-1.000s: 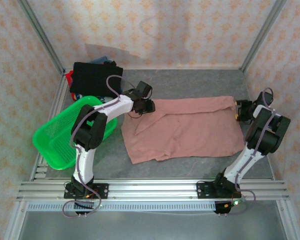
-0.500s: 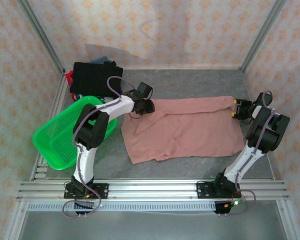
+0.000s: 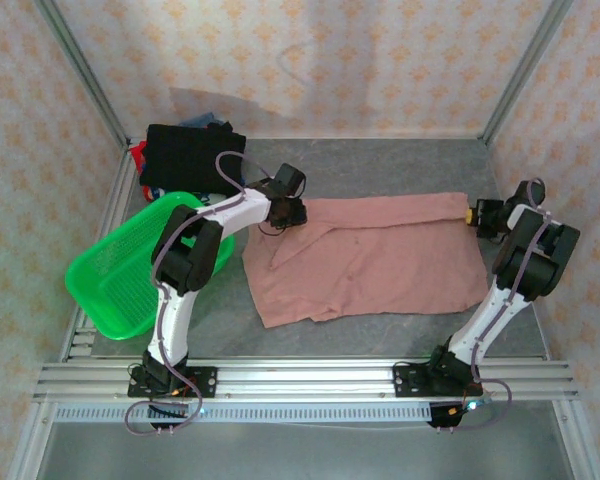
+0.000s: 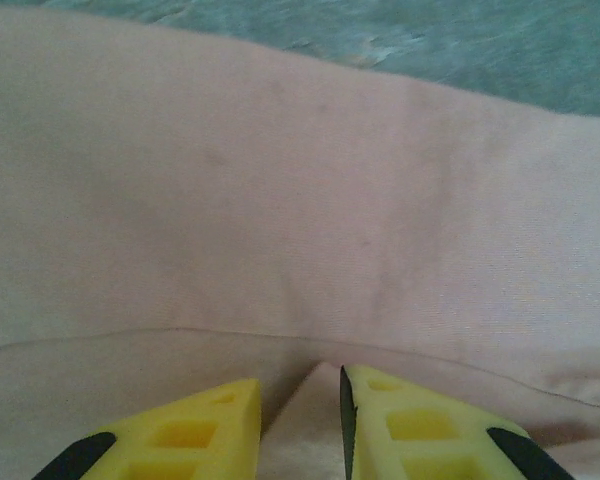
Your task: Fold and stack the t-shirts
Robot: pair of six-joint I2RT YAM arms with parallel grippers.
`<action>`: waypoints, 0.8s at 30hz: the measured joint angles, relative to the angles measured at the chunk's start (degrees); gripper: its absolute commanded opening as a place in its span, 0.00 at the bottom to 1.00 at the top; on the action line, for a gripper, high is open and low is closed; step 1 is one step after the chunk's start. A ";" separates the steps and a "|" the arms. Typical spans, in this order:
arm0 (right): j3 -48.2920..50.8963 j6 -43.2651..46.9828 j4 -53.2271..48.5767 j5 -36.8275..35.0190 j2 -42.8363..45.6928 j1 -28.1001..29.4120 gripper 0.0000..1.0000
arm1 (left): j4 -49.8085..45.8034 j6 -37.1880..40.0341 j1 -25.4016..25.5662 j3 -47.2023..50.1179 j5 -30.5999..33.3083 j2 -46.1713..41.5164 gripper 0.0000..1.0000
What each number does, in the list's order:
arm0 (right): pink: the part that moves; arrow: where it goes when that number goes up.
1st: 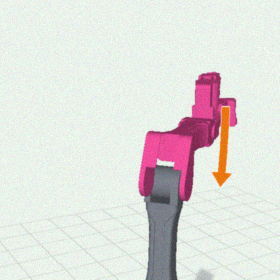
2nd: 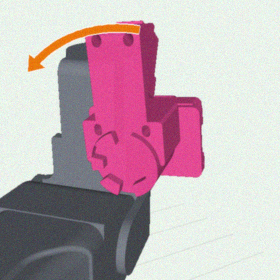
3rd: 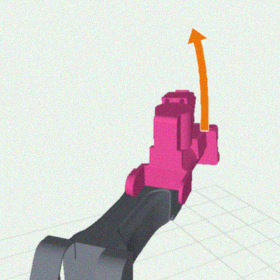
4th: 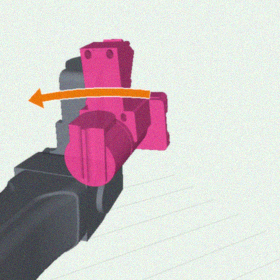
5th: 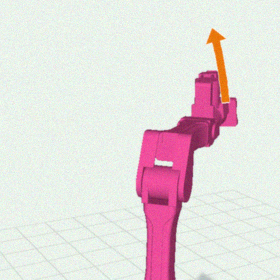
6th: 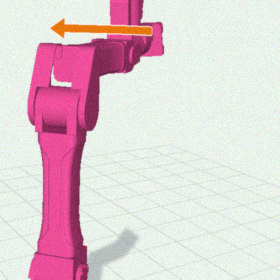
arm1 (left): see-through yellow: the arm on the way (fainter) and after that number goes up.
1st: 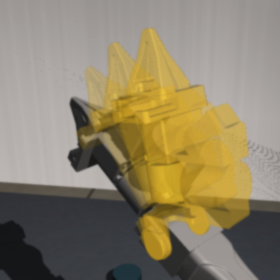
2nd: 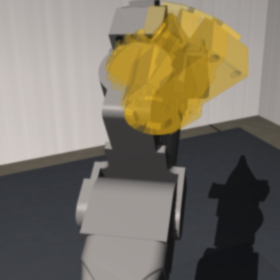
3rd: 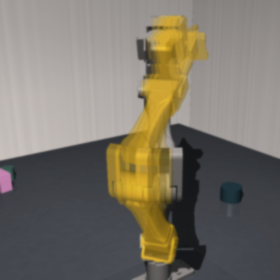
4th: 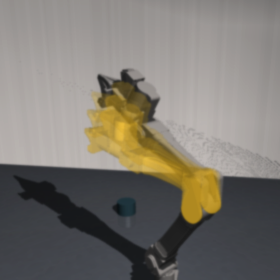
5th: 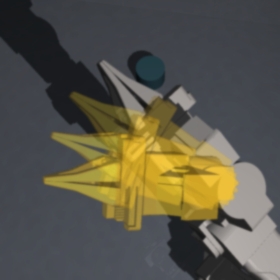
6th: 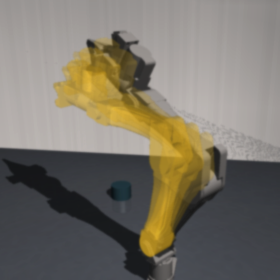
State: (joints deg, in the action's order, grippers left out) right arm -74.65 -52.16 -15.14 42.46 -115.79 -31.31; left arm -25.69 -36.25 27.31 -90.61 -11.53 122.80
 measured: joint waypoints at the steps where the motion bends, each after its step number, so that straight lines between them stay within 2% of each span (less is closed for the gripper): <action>1: -1.07 1.51 -1.75 -0.76 0.00 0.00 0.03 | -0.90 -0.02 -0.09 -0.44 0.33 0.35 0.25; 6: -4.20 8.87 -8.09 -3.63 0.00 0.00 0.03 | -3.52 -0.39 -0.48 -1.92 1.77 1.90 0.24; 13: -4.24 17.70 -15.30 -7.02 -0.81 0.76 0.10 | -4.79 -0.39 -0.48 -2.47 2.64 1.99 0.24; 17: -4.28 20.65 -16.74 -10.27 -0.50 1.29 0.26 | -4.81 -0.17 -0.46 -2.47 2.80 1.99 0.24; 20: -3.85 21.53 -16.94 -12.15 0.66 1.55 0.44 | -4.81 0.26 -0.46 -2.47 2.78 1.97 0.25; 24: -1.29 22.08 -16.35 -13.88 3.65 1.53 0.56 | -5.14 1.25 -0.46 -2.47 2.78 1.51 0.30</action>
State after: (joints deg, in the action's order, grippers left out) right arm -75.94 -30.09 -31.48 28.58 -112.14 -29.78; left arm -30.83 -35.00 26.85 -93.08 -8.75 124.31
